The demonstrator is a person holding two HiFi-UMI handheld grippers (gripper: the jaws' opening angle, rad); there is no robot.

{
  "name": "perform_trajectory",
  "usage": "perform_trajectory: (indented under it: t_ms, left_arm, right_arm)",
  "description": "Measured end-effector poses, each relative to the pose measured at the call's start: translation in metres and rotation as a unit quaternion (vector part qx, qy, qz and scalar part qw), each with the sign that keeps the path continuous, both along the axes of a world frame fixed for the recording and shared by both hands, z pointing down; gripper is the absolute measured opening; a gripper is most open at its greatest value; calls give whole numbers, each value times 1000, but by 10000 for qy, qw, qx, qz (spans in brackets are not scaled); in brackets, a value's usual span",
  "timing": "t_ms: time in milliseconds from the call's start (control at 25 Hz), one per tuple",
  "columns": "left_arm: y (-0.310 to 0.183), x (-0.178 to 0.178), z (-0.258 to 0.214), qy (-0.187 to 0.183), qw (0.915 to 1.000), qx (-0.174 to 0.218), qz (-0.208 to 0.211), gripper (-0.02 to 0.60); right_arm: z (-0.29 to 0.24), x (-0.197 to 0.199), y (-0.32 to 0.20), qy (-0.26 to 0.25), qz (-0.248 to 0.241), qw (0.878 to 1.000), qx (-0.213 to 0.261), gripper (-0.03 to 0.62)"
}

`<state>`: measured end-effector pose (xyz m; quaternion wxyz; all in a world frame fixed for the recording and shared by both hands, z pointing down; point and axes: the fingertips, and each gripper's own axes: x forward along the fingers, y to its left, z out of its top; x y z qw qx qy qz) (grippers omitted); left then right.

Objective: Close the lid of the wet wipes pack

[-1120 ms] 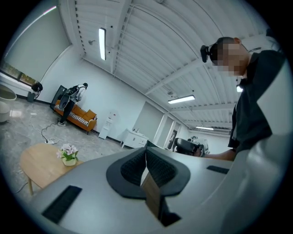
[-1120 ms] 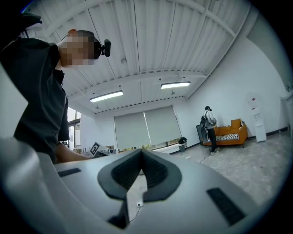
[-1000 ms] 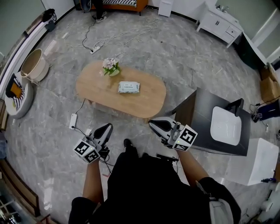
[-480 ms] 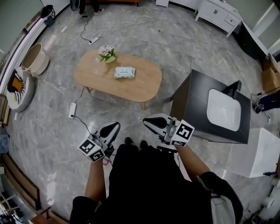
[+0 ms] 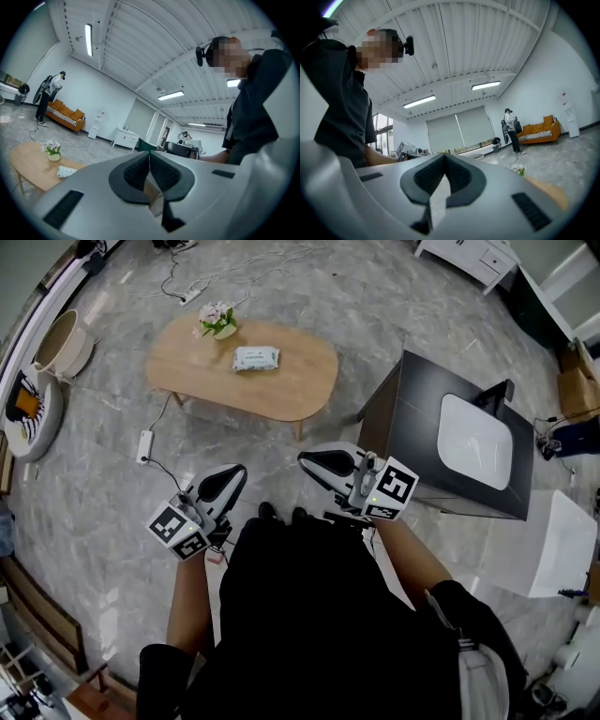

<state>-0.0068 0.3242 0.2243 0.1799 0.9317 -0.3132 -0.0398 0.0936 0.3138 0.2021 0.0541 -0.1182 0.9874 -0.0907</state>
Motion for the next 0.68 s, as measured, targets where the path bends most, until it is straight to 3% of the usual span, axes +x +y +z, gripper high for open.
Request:
perform_trajectory:
  t_ms: [680]
  left_arm:
    - [18,22,8,-222,9997,-101,33,17]
  right_arm:
    - [17,23,24,-44,1,9999,-112,9]
